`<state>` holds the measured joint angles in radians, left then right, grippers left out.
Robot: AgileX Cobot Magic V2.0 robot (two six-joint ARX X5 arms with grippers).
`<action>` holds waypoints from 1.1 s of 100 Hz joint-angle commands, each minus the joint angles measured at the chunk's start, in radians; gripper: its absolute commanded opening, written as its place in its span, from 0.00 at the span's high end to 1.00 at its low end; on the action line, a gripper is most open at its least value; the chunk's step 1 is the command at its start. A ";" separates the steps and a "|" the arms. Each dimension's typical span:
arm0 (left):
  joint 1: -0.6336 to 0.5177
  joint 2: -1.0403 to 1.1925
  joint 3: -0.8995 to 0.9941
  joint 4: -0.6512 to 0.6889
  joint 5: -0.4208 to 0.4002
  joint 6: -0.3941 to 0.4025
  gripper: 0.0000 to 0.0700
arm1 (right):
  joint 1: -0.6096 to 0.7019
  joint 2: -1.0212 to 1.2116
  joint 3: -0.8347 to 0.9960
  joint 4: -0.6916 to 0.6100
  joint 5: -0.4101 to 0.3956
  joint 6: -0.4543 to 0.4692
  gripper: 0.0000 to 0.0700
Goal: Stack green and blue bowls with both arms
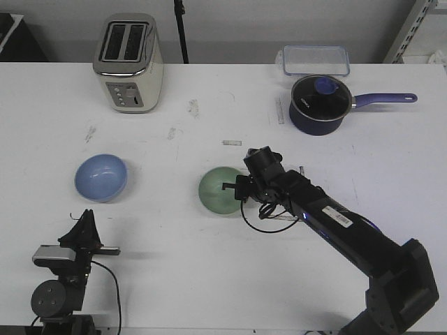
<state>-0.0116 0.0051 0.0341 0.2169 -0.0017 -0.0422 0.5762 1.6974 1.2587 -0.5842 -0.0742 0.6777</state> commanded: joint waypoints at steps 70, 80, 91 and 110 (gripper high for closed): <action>-0.002 -0.002 -0.022 0.012 -0.002 0.004 1.00 | -0.100 -0.344 -0.158 0.340 0.204 -0.663 0.48; -0.002 -0.002 -0.022 0.012 -0.002 0.004 1.00 | -0.171 -0.426 -0.263 0.484 0.185 -0.683 0.87; -0.002 -0.002 -0.022 0.012 -0.002 0.004 1.00 | -0.274 -0.520 -0.378 0.602 0.121 -0.683 0.99; -0.002 -0.002 -0.022 0.012 -0.002 0.004 1.00 | -0.416 -0.673 -0.568 0.724 0.045 -0.678 0.99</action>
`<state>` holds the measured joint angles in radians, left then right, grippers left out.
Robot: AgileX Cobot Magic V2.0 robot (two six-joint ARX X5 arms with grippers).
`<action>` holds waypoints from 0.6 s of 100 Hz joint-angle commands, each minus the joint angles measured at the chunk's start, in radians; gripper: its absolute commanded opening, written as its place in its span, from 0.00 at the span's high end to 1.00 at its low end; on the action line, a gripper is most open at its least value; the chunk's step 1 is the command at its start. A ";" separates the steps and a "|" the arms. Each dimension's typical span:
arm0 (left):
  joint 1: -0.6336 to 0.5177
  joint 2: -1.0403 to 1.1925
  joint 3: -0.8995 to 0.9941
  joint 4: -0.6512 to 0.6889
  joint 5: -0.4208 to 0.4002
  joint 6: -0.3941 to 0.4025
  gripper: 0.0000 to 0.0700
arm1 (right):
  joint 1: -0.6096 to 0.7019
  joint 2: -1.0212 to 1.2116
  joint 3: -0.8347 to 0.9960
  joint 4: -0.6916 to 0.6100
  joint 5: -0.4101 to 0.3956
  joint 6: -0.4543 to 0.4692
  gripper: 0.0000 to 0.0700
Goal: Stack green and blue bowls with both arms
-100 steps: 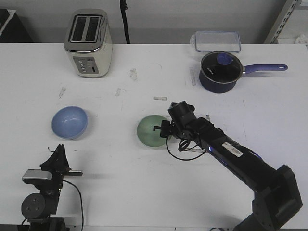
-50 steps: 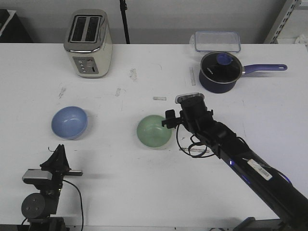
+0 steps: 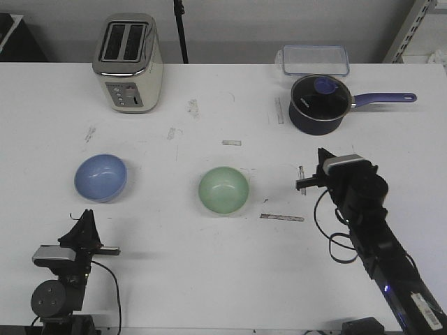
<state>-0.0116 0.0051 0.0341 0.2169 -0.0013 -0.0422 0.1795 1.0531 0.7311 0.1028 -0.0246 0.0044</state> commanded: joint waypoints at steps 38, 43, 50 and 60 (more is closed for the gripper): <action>-0.002 -0.002 -0.022 0.012 -0.002 0.004 1.00 | -0.068 -0.414 -0.356 0.083 0.006 0.006 0.99; -0.002 -0.002 -0.022 0.012 -0.002 0.004 1.00 | -0.069 -0.467 -0.367 0.041 0.031 0.011 0.99; -0.002 -0.002 -0.022 0.012 -0.002 0.004 1.00 | -0.070 -0.529 -0.371 -0.024 0.074 0.022 0.99; -0.002 -0.002 -0.022 0.012 -0.002 0.004 1.00 | -0.072 -0.615 -0.371 -0.089 0.115 0.021 0.99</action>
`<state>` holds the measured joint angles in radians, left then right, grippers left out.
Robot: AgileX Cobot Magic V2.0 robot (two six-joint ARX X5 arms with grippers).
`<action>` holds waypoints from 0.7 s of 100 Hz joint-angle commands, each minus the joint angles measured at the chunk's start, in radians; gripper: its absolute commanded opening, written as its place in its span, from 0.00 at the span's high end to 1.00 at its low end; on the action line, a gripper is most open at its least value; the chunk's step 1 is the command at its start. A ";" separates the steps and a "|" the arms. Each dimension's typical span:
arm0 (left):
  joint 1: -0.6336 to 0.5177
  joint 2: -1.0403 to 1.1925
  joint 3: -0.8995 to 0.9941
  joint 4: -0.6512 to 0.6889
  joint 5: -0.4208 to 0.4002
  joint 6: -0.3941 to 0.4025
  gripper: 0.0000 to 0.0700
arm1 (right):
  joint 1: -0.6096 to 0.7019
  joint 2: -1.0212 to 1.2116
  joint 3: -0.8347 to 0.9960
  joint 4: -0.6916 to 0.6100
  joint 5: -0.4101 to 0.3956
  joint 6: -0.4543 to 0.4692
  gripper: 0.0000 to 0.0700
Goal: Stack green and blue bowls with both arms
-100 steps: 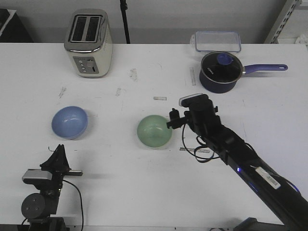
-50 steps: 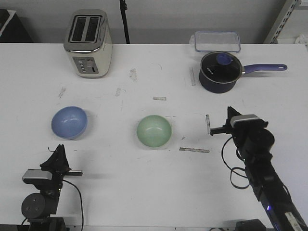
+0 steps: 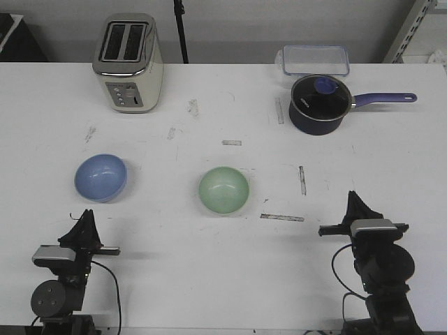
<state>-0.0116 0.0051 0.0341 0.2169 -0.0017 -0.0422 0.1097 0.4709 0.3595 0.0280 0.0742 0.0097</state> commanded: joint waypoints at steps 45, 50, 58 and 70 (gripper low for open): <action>-0.002 -0.002 -0.022 0.012 -0.002 0.004 1.00 | -0.032 -0.164 0.000 -0.035 0.031 0.015 0.99; -0.002 -0.002 -0.022 0.012 -0.002 0.004 1.00 | -0.045 -0.164 0.000 -0.036 0.028 0.015 0.99; -0.002 -0.002 -0.022 0.012 -0.002 0.004 1.00 | -0.066 -0.164 0.000 -0.036 0.011 0.014 0.99; -0.002 -0.002 -0.022 0.012 -0.002 0.004 1.00 | -0.092 -0.164 0.000 -0.035 -0.055 -0.020 0.99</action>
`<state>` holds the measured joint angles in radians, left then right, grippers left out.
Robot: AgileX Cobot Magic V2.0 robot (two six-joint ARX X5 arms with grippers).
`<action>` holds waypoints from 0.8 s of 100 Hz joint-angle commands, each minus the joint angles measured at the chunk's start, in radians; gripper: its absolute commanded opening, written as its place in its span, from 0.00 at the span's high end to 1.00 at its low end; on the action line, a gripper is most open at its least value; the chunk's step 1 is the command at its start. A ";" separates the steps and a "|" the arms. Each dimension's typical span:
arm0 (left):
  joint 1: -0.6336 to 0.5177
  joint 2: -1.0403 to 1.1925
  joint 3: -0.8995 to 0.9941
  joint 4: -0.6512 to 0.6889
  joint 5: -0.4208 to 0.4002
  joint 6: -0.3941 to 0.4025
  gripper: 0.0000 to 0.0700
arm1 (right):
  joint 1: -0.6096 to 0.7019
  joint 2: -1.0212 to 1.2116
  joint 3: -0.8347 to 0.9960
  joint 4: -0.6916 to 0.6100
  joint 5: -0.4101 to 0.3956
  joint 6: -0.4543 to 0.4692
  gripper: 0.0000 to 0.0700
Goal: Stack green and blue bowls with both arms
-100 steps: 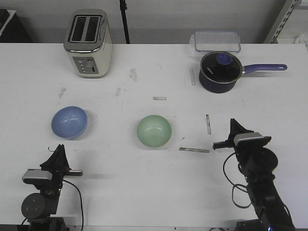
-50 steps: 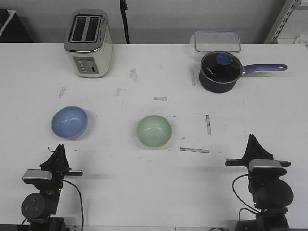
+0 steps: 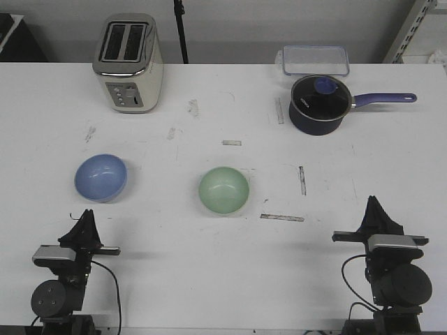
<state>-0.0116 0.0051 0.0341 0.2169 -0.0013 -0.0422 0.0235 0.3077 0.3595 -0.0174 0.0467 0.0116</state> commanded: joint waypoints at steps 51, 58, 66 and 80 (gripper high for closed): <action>-0.002 -0.002 -0.022 0.012 -0.002 0.004 1.00 | -0.016 -0.001 0.001 0.010 -0.047 -0.039 0.99; -0.002 -0.002 -0.022 0.012 -0.002 0.004 1.00 | -0.016 -0.001 0.001 0.010 -0.047 -0.039 0.99; -0.002 -0.002 -0.022 0.012 -0.002 0.004 1.00 | -0.016 -0.001 0.001 0.012 -0.047 -0.039 0.99; -0.002 -0.002 -0.022 0.012 -0.002 0.004 1.00 | -0.016 -0.001 0.001 0.018 -0.047 -0.039 0.99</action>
<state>-0.0116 0.0051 0.0341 0.2169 -0.0017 -0.0422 0.0071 0.3073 0.3595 -0.0135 -0.0002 -0.0223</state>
